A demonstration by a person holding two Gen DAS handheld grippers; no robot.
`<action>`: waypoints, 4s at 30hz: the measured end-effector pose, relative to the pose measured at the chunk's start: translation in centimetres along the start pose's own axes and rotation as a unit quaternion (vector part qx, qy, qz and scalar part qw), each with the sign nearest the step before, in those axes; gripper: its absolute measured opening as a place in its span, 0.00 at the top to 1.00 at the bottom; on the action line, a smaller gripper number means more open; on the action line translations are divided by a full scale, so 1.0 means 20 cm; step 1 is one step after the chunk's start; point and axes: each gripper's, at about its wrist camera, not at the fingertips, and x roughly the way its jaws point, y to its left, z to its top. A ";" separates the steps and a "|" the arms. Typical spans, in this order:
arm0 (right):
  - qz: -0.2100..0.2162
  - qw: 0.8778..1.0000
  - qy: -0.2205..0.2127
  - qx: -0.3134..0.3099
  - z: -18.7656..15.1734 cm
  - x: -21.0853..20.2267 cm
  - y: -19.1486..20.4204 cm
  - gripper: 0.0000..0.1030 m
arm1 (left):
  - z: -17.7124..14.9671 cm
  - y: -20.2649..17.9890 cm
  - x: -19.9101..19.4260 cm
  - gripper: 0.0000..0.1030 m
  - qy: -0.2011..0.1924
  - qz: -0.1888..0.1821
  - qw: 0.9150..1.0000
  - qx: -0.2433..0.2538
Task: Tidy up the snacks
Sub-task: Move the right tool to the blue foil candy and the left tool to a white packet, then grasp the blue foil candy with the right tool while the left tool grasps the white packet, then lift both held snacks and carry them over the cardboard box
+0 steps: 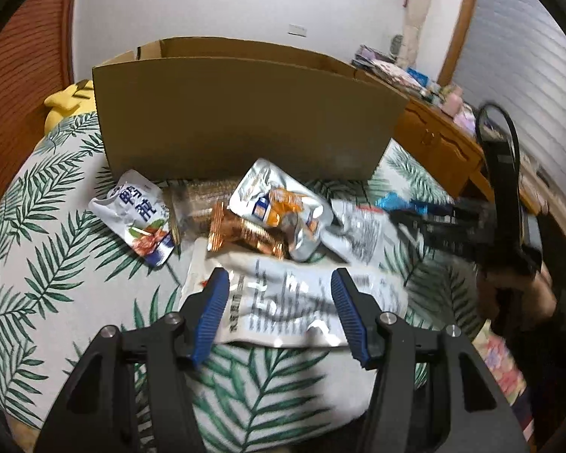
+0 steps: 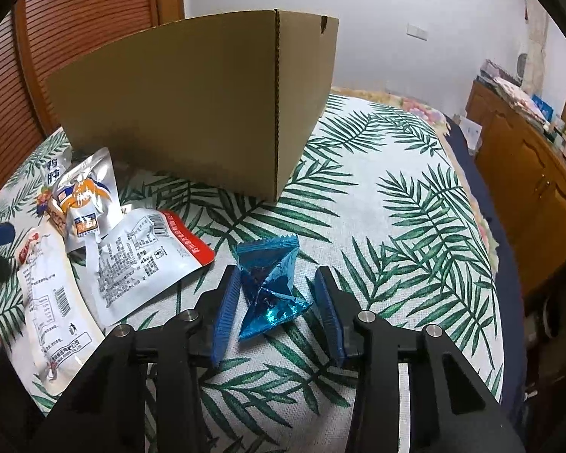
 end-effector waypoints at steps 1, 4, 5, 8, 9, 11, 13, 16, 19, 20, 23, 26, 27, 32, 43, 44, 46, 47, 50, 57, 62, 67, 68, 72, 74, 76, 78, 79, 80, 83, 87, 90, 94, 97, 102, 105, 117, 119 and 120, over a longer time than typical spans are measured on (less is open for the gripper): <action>0.000 1.000 -0.001 0.001 0.00 0.00 0.00 0.60 | 0.01 -0.01 0.01 0.45 -0.003 0.004 1.000 -0.005; -0.001 1.000 -0.001 0.001 0.00 0.00 0.00 0.60 | 0.03 -0.04 0.04 0.44 -0.005 0.012 1.000 -0.007; -0.001 1.000 -0.001 0.002 0.00 0.00 0.00 0.60 | 0.04 -0.06 0.06 0.44 -0.004 0.019 1.000 -0.008; 0.000 1.000 -0.002 0.003 0.00 0.00 -0.01 0.60 | 0.04 -0.09 0.12 0.44 0.005 0.043 0.999 -0.001; 0.000 1.000 -0.002 0.004 0.00 0.00 -0.01 0.60 | 0.04 -0.10 0.13 0.44 0.007 0.049 0.999 0.002; 0.000 1.000 -0.002 0.005 0.00 0.01 -0.01 0.60 | 0.03 -0.13 0.17 0.44 0.020 0.060 0.998 0.017; 0.001 1.000 -0.002 0.005 0.00 0.01 -0.01 0.60 | 0.00 -0.15 0.19 0.44 0.034 0.070 0.996 0.036; 0.002 1.000 -0.002 0.007 0.00 0.01 -0.01 0.60 | -0.02 -0.17 0.19 0.44 0.037 0.084 0.994 0.063; 0.003 1.000 -0.003 0.008 0.00 0.01 -0.01 0.60 | -0.03 -0.13 0.16 0.44 0.048 0.080 0.994 0.063; 0.003 1.000 -0.003 0.008 -0.01 0.01 -0.01 0.60 | -0.04 -0.11 0.15 0.44 0.051 0.081 0.993 0.066; 0.003 1.000 -0.003 0.008 0.00 0.01 -0.01 0.60 | -0.06 -0.05 0.11 0.44 0.059 0.085 0.992 0.070; 0.004 1.000 -0.002 0.009 -0.01 0.01 -0.01 0.60 | -0.07 0.01 0.07 0.44 0.062 0.093 0.992 0.059; 0.004 1.000 -0.002 0.009 -0.01 0.01 -0.01 0.60 | -0.07 0.03 0.05 0.44 0.057 0.094 0.993 0.050; 0.003 1.000 -0.002 0.010 0.00 0.01 -0.01 0.60 | -0.11 0.13 -0.09 0.44 0.039 0.062 0.997 -0.006; 0.002 1.000 -0.002 0.010 -0.01 0.01 -0.01 0.60 | -0.22 0.09 -0.12 0.44 0.071 -0.005 0.994 -0.078; 0.002 1.000 -0.002 0.010 0.00 0.01 -0.01 0.60 | -0.21 0.08 -0.09 0.44 0.076 -0.007 0.994 -0.082; 0.002 1.000 -0.002 0.010 0.00 0.01 -0.01 0.60 | -0.20 0.09 -0.05 0.44 0.082 -0.002 0.992 -0.095; 0.002 1.000 -0.002 0.010 -0.01 0.01 -0.01 0.60 | -0.19 0.10 -0.04 0.44 0.080 -0.003 0.991 -0.103; 0.002 1.000 -0.002 0.010 -0.01 0.01 -0.01 0.60 | -0.16 0.12 -0.01 0.44 0.067 0.014 0.992 -0.110; 0.002 1.000 -0.001 0.010 -0.01 0.01 -0.01 0.60 | -0.09 0.24 0.04 0.44 0.052 0.005 0.984 -0.169; 0.002 1.000 -0.001 0.011 -0.01 0.01 -0.01 0.60 | -0.06 0.25 0.08 0.53 0.040 0.013 0.983 -0.178; 0.002 1.000 -0.001 0.011 -0.01 0.01 -0.01 0.60 | -0.07 0.30 0.06 0.63 0.027 -0.011 0.982 -0.187; 0.002 1.000 -0.001 0.011 -0.01 0.01 -0.01 0.60 | -0.08 0.32 0.06 0.65 0.026 -0.016 0.981 -0.191; 0.002 1.000 -0.001 0.011 -0.01 0.01 -0.01 0.60 | -0.09 0.34 0.02 0.88 0.013 -0.033 0.978 -0.203; 0.001 1.000 -0.001 0.011 0.00 0.01 -0.01 0.60 | -0.10 0.35 0.00 0.90 0.009 -0.042 0.978 -0.206; 0.001 1.000 -0.001 0.010 -0.01 0.01 -0.01 0.60 | -0.10 0.35 -0.01 0.91 0.008 -0.053 0.977 -0.207; 0.001 1.000 -0.001 0.011 -0.01 0.01 -0.01 0.60 | -0.10 0.35 -0.03 0.92 0.003 -0.059 0.975 -0.213; 0.001 1.000 -0.001 0.011 -0.01 0.01 -0.01 0.60 | -0.10 0.35 -0.04 0.93 -0.001 -0.062 0.976 -0.211; 0.001 1.000 -0.001 0.011 -0.01 0.01 -0.01 0.60 | -0.10 0.34 -0.05 0.93 -0.003 -0.063 0.976 -0.208; 0.001 1.000 -0.001 0.011 -0.01 0.01 -0.01 0.60 | -0.09 0.31 -0.08 0.95 -0.012 -0.069 0.978 -0.197; -0.002 1.000 -0.002 0.009 -0.01 0.01 -0.01 0.59 | -0.07 0.25 -0.13 0.96 -0.028 -0.067 0.983 -0.168; -0.010 1.000 -0.005 0.004 -0.01 0.00 0.01 0.72 | -0.07 0.20 -0.18 0.97 -0.044 -0.059 0.988 -0.138; -0.011 1.000 -0.008 0.007 -0.01 -0.02 0.01 0.79 | -0.05 0.15 -0.22 0.97 -0.061 -0.057 0.990 -0.110; -0.012 1.000 -0.017 0.014 -0.01 -0.04 0.00 0.79 | -0.04 0.13 -0.25 0.98 -0.071 -0.055 0.991 -0.097; -0.013 0.999 -0.031 0.018 -0.01 -0.10 0.00 0.79 | -0.01 0.10 -0.30 0.98 -0.084 -0.055 0.991 -0.083; -0.007 0.999 -0.042 0.023 0.00 -0.15 0.00 0.79 | 0.00 0.08 -0.31 0.98 -0.092 -0.058 0.991 -0.075; 0.008 0.995 -0.097 0.008 0.13 -0.38 0.10 0.79 | 0.12 0.05 -0.41 0.99 -0.129 -0.066 0.988 -0.051; 0.011 0.994 -0.105 0.001 0.15 -0.42 0.13 0.79 | 0.15 0.05 -0.43 0.99 -0.136 -0.067 0.987 -0.047; 0.012 0.994 -0.109 -0.002 0.17 -0.43 0.14 0.79 | 0.18 0.05 -0.44 0.99 -0.141 -0.068 0.987 -0.045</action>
